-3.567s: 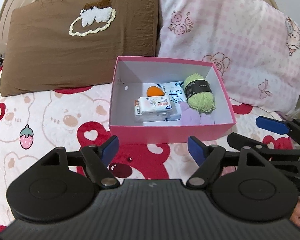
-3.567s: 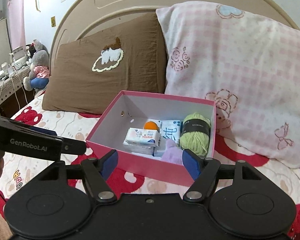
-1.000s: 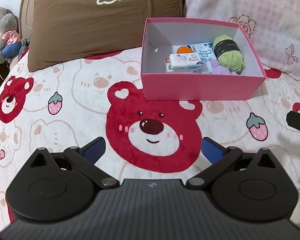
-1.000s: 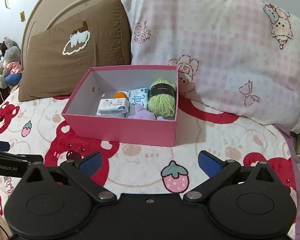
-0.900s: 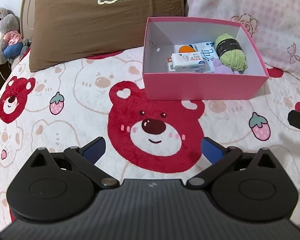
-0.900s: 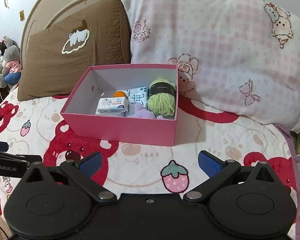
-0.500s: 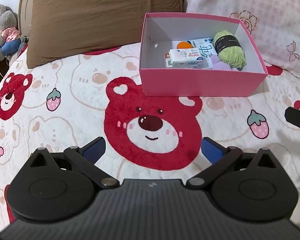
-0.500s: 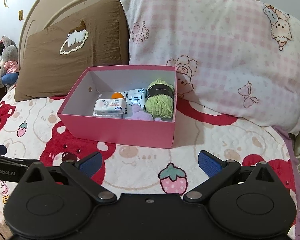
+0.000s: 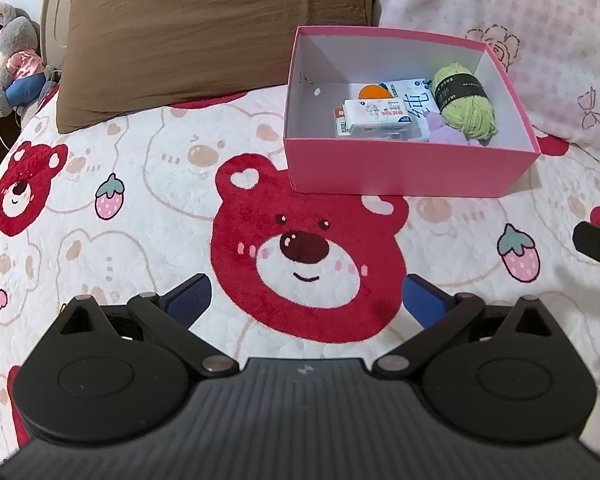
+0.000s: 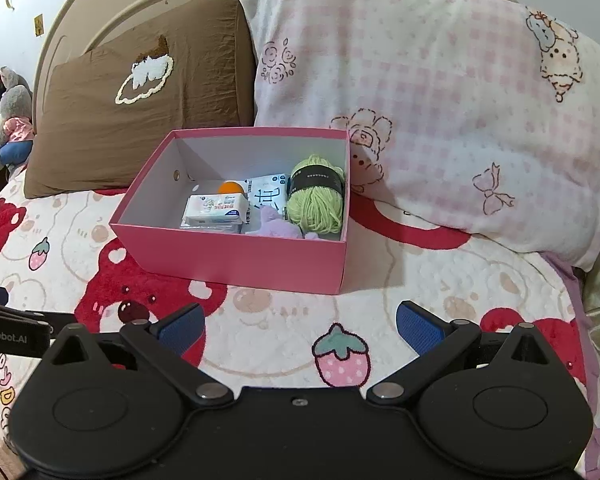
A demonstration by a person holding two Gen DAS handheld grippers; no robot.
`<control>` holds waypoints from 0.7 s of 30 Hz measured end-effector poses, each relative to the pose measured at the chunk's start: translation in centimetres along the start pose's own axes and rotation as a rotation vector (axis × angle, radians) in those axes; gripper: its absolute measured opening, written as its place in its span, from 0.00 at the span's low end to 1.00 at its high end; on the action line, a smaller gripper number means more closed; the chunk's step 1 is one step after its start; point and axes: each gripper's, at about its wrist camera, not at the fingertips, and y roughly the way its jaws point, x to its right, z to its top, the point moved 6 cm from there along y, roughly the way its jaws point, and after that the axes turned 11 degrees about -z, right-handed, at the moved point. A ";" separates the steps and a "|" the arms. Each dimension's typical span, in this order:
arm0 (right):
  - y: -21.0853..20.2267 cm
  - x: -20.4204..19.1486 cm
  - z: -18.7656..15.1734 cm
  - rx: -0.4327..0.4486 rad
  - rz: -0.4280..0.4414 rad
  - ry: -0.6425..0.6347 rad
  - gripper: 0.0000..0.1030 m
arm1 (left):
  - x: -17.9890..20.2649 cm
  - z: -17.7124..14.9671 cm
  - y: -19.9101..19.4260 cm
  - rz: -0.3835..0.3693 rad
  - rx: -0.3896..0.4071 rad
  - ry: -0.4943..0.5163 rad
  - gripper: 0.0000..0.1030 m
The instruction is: Organize objects
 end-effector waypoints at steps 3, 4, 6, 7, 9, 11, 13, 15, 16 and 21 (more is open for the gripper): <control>0.0 -0.1 0.0 -0.002 0.000 0.000 1.00 | -0.1 0.0 0.0 0.001 0.002 0.000 1.00; 0.0 -0.1 0.0 -0.005 0.000 -0.001 1.00 | -0.1 0.1 0.0 0.000 0.003 0.000 1.00; 0.1 -0.1 0.0 -0.008 0.000 -0.004 1.00 | -0.1 0.0 0.0 0.001 0.001 0.001 1.00; 0.1 -0.1 0.0 -0.008 0.001 -0.006 1.00 | -0.1 0.0 0.0 0.002 0.001 0.002 1.00; 0.0 -0.1 0.1 -0.005 0.001 -0.006 1.00 | -0.1 0.1 0.0 0.004 0.001 0.003 1.00; -0.1 -0.2 0.1 -0.003 0.002 -0.007 1.00 | -0.1 0.0 0.0 0.001 0.001 0.001 1.00; -0.2 -0.2 0.1 0.000 0.001 -0.009 1.00 | 0.0 0.0 0.0 -0.006 0.001 -0.001 1.00; -0.3 -0.2 0.2 0.004 0.002 -0.008 1.00 | 0.0 -0.1 -0.1 -0.012 0.001 -0.003 1.00; -0.3 -0.2 0.2 0.005 0.003 -0.008 1.00 | 0.0 -0.2 -0.1 -0.012 0.000 -0.002 1.00; -0.5 -0.2 0.2 0.012 0.001 -0.012 1.00 | -0.1 -0.3 -0.1 -0.024 -0.006 -0.004 1.00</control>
